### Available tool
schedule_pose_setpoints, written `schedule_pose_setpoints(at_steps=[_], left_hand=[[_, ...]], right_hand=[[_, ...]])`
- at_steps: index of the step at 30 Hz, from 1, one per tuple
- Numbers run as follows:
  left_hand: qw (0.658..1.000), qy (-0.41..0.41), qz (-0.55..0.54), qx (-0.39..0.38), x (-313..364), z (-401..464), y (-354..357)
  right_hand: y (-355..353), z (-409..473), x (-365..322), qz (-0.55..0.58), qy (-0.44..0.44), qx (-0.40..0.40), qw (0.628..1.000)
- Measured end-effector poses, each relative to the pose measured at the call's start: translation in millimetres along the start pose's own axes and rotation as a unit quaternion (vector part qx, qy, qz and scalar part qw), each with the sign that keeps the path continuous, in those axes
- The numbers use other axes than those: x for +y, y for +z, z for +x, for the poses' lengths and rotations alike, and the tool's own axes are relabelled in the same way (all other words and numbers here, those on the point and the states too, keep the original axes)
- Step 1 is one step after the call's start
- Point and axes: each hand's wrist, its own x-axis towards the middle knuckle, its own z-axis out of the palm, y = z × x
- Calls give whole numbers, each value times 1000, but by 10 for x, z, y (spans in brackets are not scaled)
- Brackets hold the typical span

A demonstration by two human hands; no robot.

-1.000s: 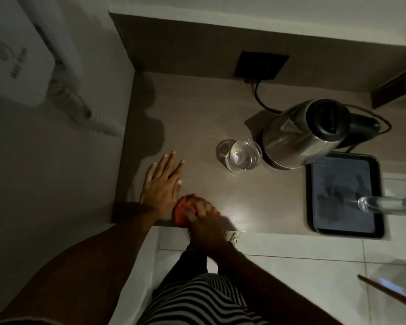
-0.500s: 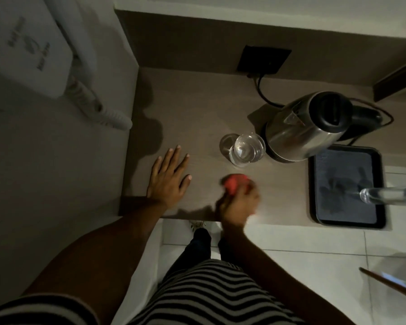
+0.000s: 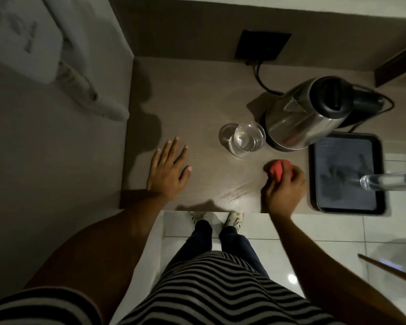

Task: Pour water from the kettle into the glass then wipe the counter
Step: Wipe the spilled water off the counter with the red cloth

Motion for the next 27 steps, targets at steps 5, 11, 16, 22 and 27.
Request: schedule_pose_setpoints(at_steps=[5, 11, 16, 22, 27], left_hand=[[1000, -1, 6, -3, -11, 3, 17], [1000, 2, -10, 4, -50, 8, 38], [1000, -3, -18, -5, -41, 14, 21], [1000, -4, -12, 7, -37, 14, 18], [1000, -4, -2, 12, -41, -1, 39]], right_hand=[[223, -610, -1047, 48, 96, -32, 994], [325, -845, -1046, 97, -395, -215, 888], [59, 91, -290, 48, -438, -199, 876], [36, 90, -290, 11, 21, -22, 999], [216, -514, -1056, 69, 70, -80, 992]])
